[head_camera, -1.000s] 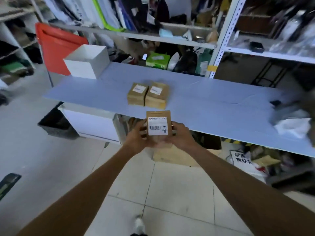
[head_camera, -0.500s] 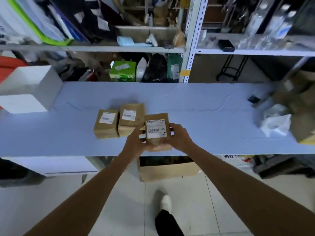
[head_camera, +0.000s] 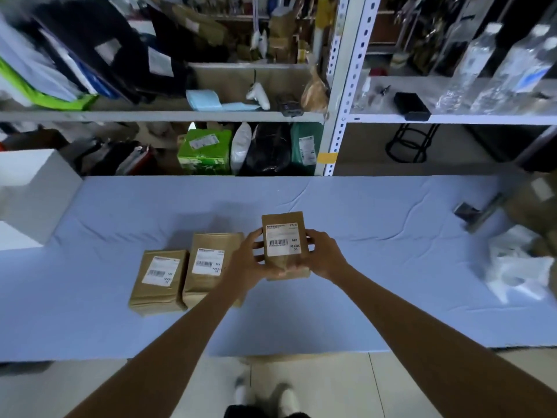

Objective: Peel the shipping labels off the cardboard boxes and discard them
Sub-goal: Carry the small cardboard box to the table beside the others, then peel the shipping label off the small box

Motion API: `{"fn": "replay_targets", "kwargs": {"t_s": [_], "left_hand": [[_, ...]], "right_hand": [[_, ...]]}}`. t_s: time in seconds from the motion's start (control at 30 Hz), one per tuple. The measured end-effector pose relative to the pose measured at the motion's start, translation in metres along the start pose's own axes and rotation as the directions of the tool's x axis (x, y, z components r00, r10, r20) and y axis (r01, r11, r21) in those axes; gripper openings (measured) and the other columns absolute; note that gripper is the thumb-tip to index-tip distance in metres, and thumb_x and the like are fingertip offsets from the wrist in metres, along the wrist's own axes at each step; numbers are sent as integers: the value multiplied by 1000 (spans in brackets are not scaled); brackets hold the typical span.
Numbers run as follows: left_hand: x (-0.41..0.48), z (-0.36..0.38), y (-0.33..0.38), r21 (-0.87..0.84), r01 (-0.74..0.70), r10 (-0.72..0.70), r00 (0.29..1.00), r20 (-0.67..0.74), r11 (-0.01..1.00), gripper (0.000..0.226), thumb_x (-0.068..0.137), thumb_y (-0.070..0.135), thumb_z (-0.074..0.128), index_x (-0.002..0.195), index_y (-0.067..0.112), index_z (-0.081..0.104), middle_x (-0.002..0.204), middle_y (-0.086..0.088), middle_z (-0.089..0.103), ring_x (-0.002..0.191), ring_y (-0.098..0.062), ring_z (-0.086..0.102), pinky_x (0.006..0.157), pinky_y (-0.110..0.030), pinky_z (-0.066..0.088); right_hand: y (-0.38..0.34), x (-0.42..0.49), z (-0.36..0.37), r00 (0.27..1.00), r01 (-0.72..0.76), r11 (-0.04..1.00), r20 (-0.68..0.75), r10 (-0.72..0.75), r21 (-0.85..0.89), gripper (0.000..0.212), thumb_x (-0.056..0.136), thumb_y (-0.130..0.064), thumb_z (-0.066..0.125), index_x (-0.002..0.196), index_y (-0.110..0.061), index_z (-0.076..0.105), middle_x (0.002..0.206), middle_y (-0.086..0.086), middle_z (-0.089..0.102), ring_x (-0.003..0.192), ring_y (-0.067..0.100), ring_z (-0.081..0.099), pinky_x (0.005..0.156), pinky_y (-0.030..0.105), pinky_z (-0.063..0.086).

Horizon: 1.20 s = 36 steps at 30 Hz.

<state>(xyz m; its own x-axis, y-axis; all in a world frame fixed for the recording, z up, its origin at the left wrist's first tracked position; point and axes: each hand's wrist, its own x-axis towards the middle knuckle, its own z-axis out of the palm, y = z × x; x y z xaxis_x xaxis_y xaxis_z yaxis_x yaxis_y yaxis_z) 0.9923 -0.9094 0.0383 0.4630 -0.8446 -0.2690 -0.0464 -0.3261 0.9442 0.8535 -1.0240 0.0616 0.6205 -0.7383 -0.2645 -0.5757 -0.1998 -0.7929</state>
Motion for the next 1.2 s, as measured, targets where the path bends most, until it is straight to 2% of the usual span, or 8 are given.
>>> {"fn": "replay_targets", "kwargs": {"t_s": [0.07, 0.3, 0.53, 0.7, 0.83, 0.9, 1.03, 1.2], "left_hand": [[9, 0, -3, -23, 16, -16, 999, 29, 1000, 105, 50, -1, 89, 139, 22, 39, 126, -1, 59, 107, -20, 62, 83, -40, 57], [30, -4, -11, -16, 46, -45, 998, 49, 999, 103, 51, -5, 87, 139, 21, 40, 124, -2, 58, 104, -16, 63, 80, -33, 58], [44, 7, -21, -28, 90, -88, 995, 50, 996, 106, 50, -2, 88, 140, 24, 38, 125, -1, 58, 104, -17, 64, 81, -35, 58], [48, 15, -33, -16, 101, -99, 992, 72, 995, 108, 53, -5, 87, 143, 19, 33, 131, -5, 53, 110, -19, 60, 76, -25, 57], [50, 26, -52, -7, 114, -113, 988, 104, 993, 106, 56, -13, 82, 143, 16, 29, 126, -1, 51, 108, -14, 55, 74, -15, 54], [50, 30, -59, -13, 114, -112, 990, 86, 993, 105, 55, -16, 80, 142, 15, 30, 119, 4, 51, 106, -14, 55, 73, -14, 54], [43, 34, -78, 10, 112, -113, 992, 64, 994, 107, 54, -8, 84, 142, 17, 30, 120, 7, 55, 108, -12, 58, 81, -22, 55], [35, 44, -96, 47, 80, -84, 994, 73, 996, 106, 60, -7, 80, 144, 28, 24, 128, 6, 53, 117, -16, 56, 86, -27, 54]], "right_hand": [[4, 8, 1, 1000, -26, 1000, -7, 26, -5, 72, 60, -18, 88, 125, -17, 58, 113, -1, 64, 102, 17, 61, 75, 23, 49], [4, 27, 5, 996, -90, 996, 18, 90, -14, 77, 59, -16, 88, 128, -14, 54, 117, 1, 61, 106, 20, 60, 77, 31, 54], [16, 39, 1, 989, -132, 991, 58, 133, -23, 82, 58, -18, 89, 130, -14, 52, 120, 3, 60, 105, 20, 60, 65, 24, 52], [31, 42, 11, 986, -155, 988, 68, 155, -10, 74, 64, -10, 85, 130, -10, 50, 119, 5, 61, 105, 21, 59, 71, 24, 50], [47, 42, 29, 978, -200, 978, 54, 203, -50, 53, 74, -7, 76, 121, -5, 53, 113, 8, 62, 102, 25, 60, 70, 28, 49], [55, 42, 37, 977, -209, 977, 32, 210, -38, 44, 79, -8, 68, 120, -5, 54, 112, 7, 63, 99, 23, 60, 67, 23, 45], [71, 43, 45, 978, -199, 980, 54, 200, -19, 56, 77, -9, 71, 128, -7, 51, 118, 5, 63, 103, 22, 61, 56, 10, 39], [89, 40, 52, 975, -212, 977, 61, 212, -4, 60, 77, -4, 72, 132, -9, 48, 119, 4, 62, 97, 19, 61, 55, 8, 41]]}}
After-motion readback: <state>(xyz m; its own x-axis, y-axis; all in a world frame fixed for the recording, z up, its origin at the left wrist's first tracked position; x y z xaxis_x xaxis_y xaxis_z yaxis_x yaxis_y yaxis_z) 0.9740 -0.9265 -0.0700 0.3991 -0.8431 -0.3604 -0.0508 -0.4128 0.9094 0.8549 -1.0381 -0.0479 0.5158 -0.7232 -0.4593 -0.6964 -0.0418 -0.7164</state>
